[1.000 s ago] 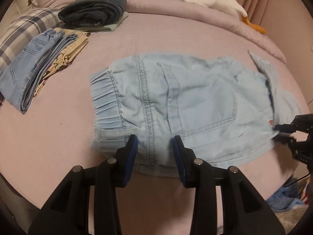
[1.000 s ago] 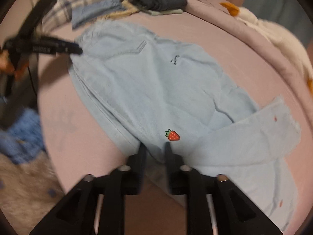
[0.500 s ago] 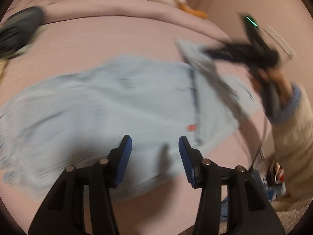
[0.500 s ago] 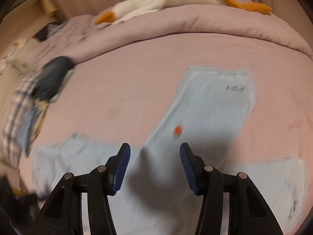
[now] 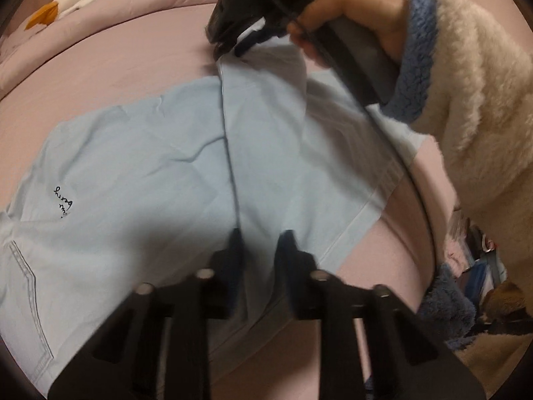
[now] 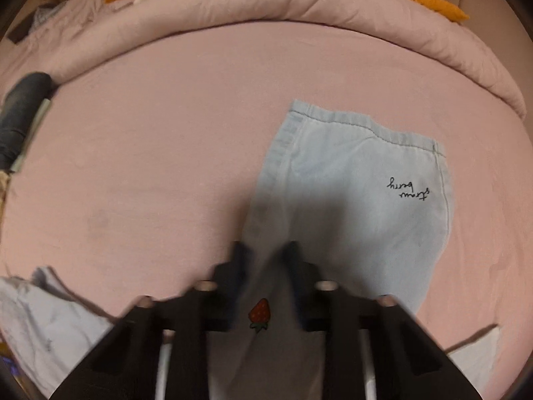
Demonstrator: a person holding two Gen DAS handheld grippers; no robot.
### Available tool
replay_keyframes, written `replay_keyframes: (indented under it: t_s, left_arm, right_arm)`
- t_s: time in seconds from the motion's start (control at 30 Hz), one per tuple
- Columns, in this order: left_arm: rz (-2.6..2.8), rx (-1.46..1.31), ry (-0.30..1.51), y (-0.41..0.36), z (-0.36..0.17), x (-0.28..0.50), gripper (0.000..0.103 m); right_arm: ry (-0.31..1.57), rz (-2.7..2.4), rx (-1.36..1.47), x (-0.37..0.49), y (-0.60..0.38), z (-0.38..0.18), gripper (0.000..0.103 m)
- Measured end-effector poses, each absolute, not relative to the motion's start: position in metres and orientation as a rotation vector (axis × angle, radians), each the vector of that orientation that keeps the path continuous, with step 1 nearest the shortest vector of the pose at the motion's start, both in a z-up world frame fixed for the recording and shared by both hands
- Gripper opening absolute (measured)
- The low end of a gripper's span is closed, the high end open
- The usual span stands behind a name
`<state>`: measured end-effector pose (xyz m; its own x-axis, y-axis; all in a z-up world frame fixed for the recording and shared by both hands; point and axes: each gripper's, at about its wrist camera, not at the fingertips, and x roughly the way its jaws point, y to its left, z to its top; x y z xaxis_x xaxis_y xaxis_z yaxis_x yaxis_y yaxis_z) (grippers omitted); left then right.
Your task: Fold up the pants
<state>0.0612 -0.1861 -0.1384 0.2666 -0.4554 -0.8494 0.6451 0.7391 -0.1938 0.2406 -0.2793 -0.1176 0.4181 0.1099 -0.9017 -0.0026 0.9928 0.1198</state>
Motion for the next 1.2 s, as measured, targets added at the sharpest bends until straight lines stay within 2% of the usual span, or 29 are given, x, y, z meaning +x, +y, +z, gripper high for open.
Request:
replay_keyframes:
  t_s: [0.1,0.5,0.63,0.9,1.0,1.1,1.2]
  left_arm:
    - [-0.746,0.213,1.060,-0.186,-0.138,0.061,0.013]
    - [-0.733,0.291,1.000,-0.190,-0.135,0.041,0.013]
    - [-0.736,0.314,0.989,-0.185,-0.132,0.040,0.012]
    - [-0.736,0.376,0.998,-0.186,-0.137,0.043,0.013]
    - [-0.736,0.392,1.007,-0.188,-0.139,0.050,0.013]
    - [-0.739,0.406,1.006,-0.189,-0.138,0.052,0.013]
    - [-0.745,0.426,1.002,-0.192,-0.138,0.055,0.013]
  right_arm:
    - [1.096,0.094,0.162,0.222,-0.294,-0.107,0.004]
    - [0.780,0.104,0.469,0.082,-0.387,-0.047,0.004]
    - [0.743,0.035,0.544,0.049,-0.409,-0.062,0.004]
    - [0.856,-0.059,0.784,0.023,-0.438,-0.142,0.005]
    - [0.834,-0.052,0.937,0.018,-0.450,-0.158,0.014]
    - [0.763,-0.074,1.020,0.014,-0.459,-0.154,0.036]
    - [0.747,-0.124,1.030,0.021,-0.466,-0.149,0.038]
